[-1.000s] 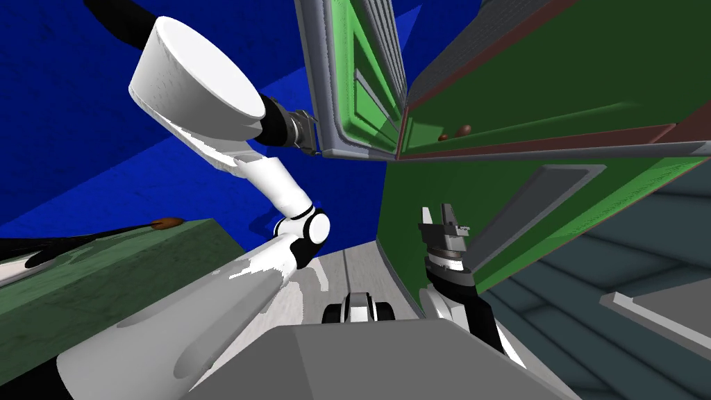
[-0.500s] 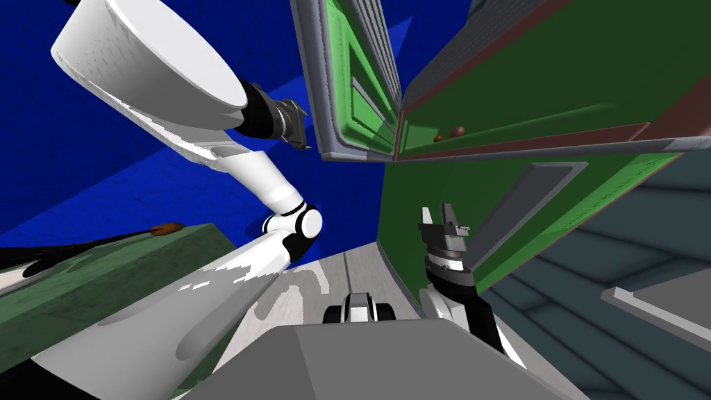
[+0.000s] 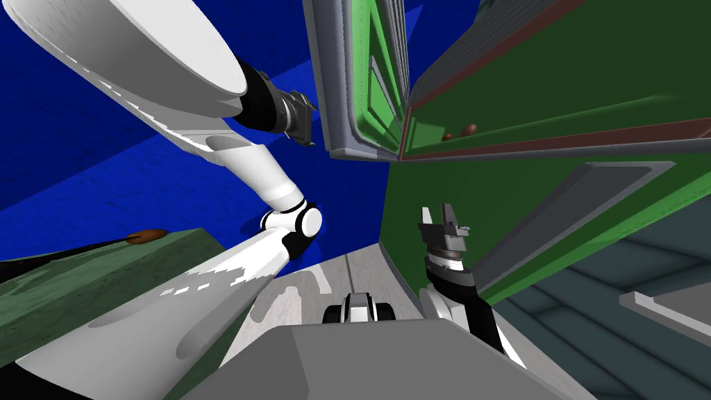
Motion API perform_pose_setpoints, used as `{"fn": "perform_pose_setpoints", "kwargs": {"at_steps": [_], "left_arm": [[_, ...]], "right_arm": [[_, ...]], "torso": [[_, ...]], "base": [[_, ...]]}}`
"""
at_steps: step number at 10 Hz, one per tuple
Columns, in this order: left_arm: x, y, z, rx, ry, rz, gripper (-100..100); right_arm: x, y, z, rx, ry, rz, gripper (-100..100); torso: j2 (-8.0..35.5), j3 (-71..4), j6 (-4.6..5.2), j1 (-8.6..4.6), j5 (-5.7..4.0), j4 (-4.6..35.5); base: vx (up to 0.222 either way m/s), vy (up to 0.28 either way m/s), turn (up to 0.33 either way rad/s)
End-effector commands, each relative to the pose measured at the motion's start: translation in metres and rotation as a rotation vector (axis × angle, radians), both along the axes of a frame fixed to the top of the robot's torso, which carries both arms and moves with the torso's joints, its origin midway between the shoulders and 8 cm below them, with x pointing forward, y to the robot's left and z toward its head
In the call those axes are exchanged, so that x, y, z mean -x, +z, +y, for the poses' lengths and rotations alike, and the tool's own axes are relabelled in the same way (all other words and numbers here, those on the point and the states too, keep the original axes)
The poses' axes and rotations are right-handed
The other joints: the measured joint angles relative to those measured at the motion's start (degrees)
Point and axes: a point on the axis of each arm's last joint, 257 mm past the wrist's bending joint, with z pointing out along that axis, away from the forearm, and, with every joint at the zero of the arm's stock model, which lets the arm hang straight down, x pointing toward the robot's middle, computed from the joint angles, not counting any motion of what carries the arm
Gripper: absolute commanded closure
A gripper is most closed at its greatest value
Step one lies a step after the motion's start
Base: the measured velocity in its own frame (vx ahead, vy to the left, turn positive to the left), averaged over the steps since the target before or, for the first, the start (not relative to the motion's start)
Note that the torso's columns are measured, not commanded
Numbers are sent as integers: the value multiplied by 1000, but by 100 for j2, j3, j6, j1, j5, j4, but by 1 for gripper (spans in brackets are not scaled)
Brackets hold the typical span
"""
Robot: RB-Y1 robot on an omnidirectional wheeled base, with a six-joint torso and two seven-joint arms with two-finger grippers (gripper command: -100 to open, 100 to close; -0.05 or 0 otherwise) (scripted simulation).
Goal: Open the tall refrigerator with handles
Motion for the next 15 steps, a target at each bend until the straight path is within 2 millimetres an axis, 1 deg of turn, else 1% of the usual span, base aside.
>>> {"fn": "perform_pose_setpoints", "kwargs": {"at_steps": [1, 2, 7, 8, 9, 10, 11, 12, 14, 15], "left_arm": [[7, -3, -32, -77, -56, 1, -100], [10, -7, -49, -96, -91, 7, -100], [20, -25, -108, -119, -217, 36, -100], [21, -27, -114, -120, -232, 39, -100], [22, -22, -106, -117, -218, 27, -100], [22, -22, -107, -118, -220, 27, -100], [23, -22, -107, -117, -218, 25, 100], [25, -21, -110, -116, -237, 27, 100], [28, -20, -114, -115, -258, 24, 100], [30, -19, -116, -114, -268, 23, 100]], "right_arm": [[0, 0, 0, 0, 0, 0, 0], [0, 0, 0, 0, 0, 0, 0], [0, 0, 0, 0, 0, 0, 0], [0, 0, 0, 0, 0, 0, 0], [0, 0, 0, 0, 0, 0, 0], [0, 0, 0, 0, 0, 0, 0], [0, 0, 0, 0, 0, 0, 0], [0, 0, 0, 0, 0, 0, 0], [0, 0, 0, 0, 0, 0, 0], [0, 0, 0, 0, 0, 0, 0]], "torso": [[1, 1, -1, 8, 3, 0], [6, 3, 0, 5, 2, 1], [-22, -14, 13, -20, -11, -19], [-40, -27, 16, -26, -14, -30], [-54, -37, 16, -29, -15, -35], [-57, -43, 11, -19, -10, -31], [-52, -39, 11, -12, -8, -27], [-42, -36, 17, -19, -14, -14], [-71, -56, 9, 25, 1, -20], [-61, -50, 7, 10, 0, -23]], "base": [[58, 102, -29], [42, 82, -26], [14, 29, -2], [-3, 10, -5], [-12, 6, 6], [-13, 5, 15], [-14, 5, 24], [79, 110, -77], [164, 200, -98], [142, 208, -75]]}}
